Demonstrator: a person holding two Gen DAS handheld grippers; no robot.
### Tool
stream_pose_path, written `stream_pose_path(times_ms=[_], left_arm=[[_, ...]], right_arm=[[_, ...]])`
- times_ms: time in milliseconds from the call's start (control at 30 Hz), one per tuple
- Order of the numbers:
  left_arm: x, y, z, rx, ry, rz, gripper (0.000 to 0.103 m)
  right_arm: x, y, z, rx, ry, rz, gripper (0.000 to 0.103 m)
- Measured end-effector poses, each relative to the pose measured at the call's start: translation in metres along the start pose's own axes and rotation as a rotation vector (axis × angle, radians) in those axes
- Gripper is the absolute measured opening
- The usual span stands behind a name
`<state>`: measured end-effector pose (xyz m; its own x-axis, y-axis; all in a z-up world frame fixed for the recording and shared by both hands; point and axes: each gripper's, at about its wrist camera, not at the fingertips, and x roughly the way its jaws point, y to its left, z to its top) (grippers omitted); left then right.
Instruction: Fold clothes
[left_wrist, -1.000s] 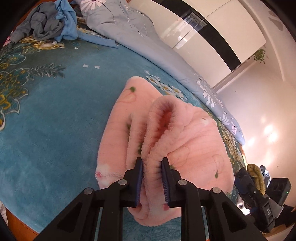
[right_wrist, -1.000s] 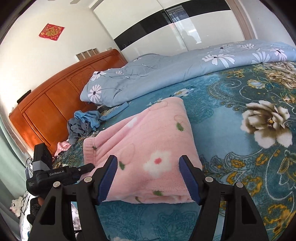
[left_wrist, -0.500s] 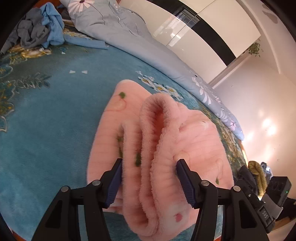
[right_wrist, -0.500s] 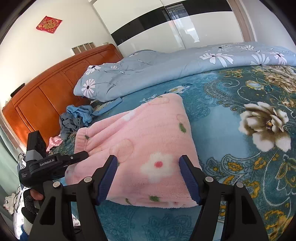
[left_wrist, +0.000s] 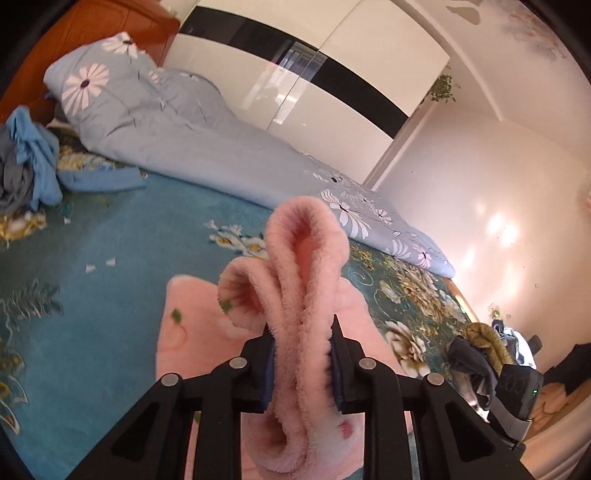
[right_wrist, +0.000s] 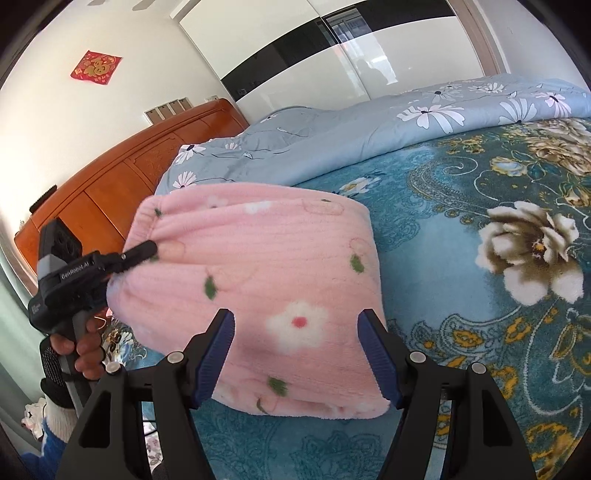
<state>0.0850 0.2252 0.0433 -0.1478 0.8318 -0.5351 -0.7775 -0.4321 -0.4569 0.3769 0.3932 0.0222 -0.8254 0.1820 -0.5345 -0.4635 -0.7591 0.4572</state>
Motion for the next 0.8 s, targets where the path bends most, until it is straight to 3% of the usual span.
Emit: stream_pose_path(times_ms=[67,167,233,300,400,500,567,633,800], left_arm=[[0.017,0.022,-0.003,-0.014,0.056,0.05,0.026],[0.054,0.064,-0.032,-0.132,0.19,0.097,0.028],[0.059,0.077,-0.05,-0.17,0.2,0.098,0.036],[0.049,0.082,-0.053,-0.206,0.175,0.064,0.038],[0.019,0.065,-0.041,-0.178,0.089,0.105,0.043],[0.008,0.036,-0.028,-0.168,0.019,0.063,0.045],[0.01,0.012,-0.021,-0.092,-0.009,0.048,0.046],[0.023,-0.002,-0.025,-0.026,0.017,0.045,0.051],[0.055,0.008,-0.054,-0.087,0.166,0.069,0.051]], right_arm=[[0.001,-0.001,0.0,-0.007,0.008,-0.008,0.071],[0.005,-0.003,-0.001,0.003,0.021,-0.016,0.071],[0.008,0.001,0.001,-0.011,0.028,-0.016,0.071],[0.011,0.004,0.004,-0.028,0.033,-0.016,0.071],[0.012,0.016,0.014,-0.084,0.018,-0.014,0.071],[0.026,0.032,0.024,-0.151,0.027,-0.023,0.071],[0.04,0.041,0.03,-0.181,0.056,-0.03,0.071],[0.053,0.048,0.032,-0.189,0.096,-0.021,0.071],[0.066,0.046,0.014,-0.2,0.158,-0.028,0.071]])
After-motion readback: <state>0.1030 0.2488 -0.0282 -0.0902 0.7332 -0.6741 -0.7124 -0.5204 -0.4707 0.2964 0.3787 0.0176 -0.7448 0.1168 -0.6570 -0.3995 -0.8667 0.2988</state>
